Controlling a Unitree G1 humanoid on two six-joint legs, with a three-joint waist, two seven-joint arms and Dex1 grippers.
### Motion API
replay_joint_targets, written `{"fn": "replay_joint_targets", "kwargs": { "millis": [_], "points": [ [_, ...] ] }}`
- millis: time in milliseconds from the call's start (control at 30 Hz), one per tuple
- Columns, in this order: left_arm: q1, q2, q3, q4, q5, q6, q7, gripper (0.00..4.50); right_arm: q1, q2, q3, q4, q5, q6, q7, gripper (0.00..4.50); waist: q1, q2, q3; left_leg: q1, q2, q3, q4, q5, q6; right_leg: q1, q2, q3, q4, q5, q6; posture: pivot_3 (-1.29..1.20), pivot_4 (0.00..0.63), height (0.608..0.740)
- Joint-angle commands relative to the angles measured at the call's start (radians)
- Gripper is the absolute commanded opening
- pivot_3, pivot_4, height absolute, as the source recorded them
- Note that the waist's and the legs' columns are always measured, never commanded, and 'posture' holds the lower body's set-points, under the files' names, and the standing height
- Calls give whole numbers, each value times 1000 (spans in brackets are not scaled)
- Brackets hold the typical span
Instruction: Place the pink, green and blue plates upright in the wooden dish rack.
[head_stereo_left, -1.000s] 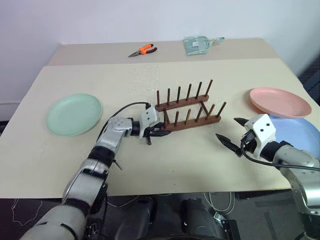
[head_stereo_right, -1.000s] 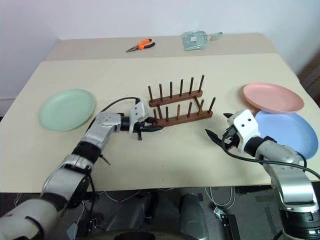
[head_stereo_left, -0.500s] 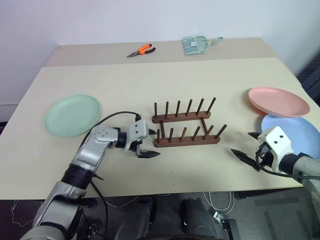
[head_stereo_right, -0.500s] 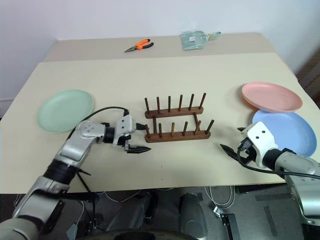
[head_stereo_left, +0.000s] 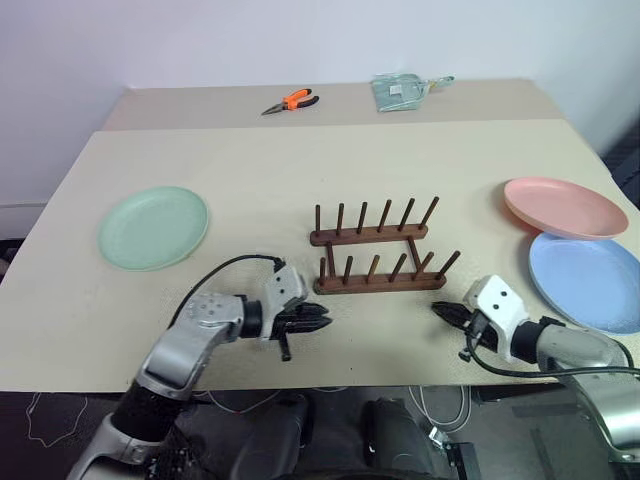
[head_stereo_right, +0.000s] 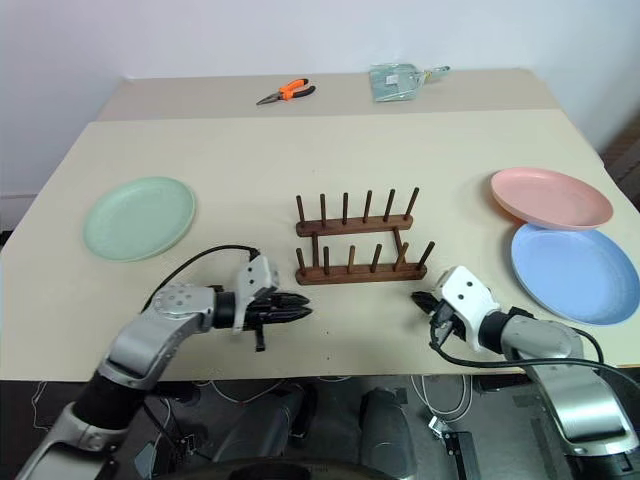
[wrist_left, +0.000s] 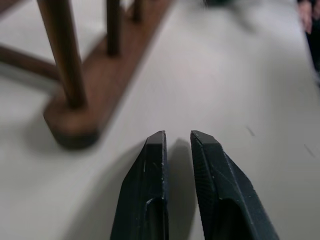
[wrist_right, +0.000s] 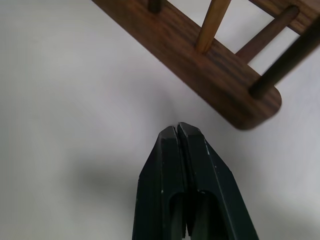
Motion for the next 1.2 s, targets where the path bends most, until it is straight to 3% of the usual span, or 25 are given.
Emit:
{"fn": "replay_joint_targets", "kwargs": {
  "millis": [33,133,367,633,733,867,1000,1200],
  "points": [
    [-22,-37,-18,76,75,-22,123,770,-65,39,53,51,-70,-29,-64,0,-2,0,0,0,0,0,0,0,0,0,0,0,0,0,0,0,150,729],
    [-71,-96,0,190,115,-58,231,770,-163,89,99,128,-125,-40,-124,0,-3,-1,-1,4,0,0,1,0,0,4,0,0,0,0,2,0,150,729],
    [-153,-147,13,353,125,-144,298,770,-323,150,122,289,-167,-66,-172,0,-2,-2,-3,4,0,0,1,0,0,2,1,0,3,1,3,0,150,729],
    [-178,-157,19,403,124,-188,315,770,-330,133,96,281,-145,-74,-145,0,-3,-2,-3,4,0,0,1,0,0,2,1,-1,3,4,3,0,150,729],
    [-157,-141,26,352,108,-176,298,674,-293,62,24,225,-128,-76,-105,810,-2,-2,-3,4,0,0,1,0,0,2,1,-1,3,4,3,0,150,729],
    [-107,-117,44,218,39,-146,235,674,-261,-82,-104,150,-113,-96,-43,2650,-7,-2,-2,2,-1,1,0,0,0,-1,1,0,3,4,4,0,150,729],
    [-70,-101,62,88,-48,-95,175,674,-286,-232,-163,241,-213,-165,-64,2650,-2,-1,-1,2,0,1,0,0,0,-1,0,0,3,4,4,0,150,729],
    [-88,-100,60,15,-118,-46,132,674,-390,-321,-36,551,-410,-369,-154,2650,-2,-2,-1,1,0,2,1,0,0,0,0,-1,1,1,4,0,150,729]
  ]
}}
